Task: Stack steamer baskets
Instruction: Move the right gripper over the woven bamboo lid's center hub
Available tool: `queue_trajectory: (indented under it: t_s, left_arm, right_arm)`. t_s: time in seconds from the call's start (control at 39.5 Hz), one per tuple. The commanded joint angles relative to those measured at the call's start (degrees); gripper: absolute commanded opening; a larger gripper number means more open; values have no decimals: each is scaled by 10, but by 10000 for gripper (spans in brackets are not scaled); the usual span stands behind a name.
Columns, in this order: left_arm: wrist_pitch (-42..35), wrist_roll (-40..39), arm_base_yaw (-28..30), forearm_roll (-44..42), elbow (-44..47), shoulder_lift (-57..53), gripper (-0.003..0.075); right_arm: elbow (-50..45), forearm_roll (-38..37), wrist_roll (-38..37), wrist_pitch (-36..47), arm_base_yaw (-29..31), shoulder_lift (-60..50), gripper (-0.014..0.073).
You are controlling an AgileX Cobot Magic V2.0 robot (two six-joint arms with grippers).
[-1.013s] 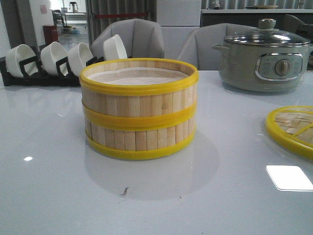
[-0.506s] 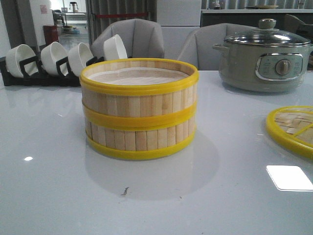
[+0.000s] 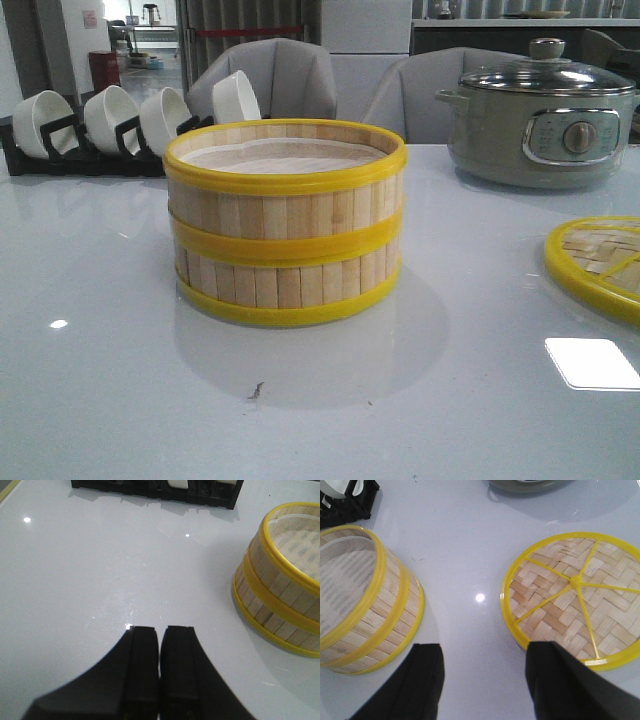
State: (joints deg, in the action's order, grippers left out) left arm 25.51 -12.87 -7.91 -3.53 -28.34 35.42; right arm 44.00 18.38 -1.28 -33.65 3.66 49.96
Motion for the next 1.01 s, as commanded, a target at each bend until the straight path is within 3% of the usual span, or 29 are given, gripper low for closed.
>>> queue_trajectory:
  t_s: [0.0, 0.23, 0.53, 0.99]
  left_arm:
    - [-47, -6, -2, 3, -16, -2, 88]
    - [-47, -6, -2, 3, -16, -2, 88]
    - [-47, -6, -1, 3, -16, -2, 88]
    - [-47, -6, -1, 3, -16, -2, 88]
  right_arm:
    - [10, -17, 4, 22, -2, 4, 460]
    - [6, -96, 4, 32, -2, 75, 296]
    - [14, -109, 4, 112, 6, 189, 295]
    - [179, -152, 4, 44, 51, 357, 347]
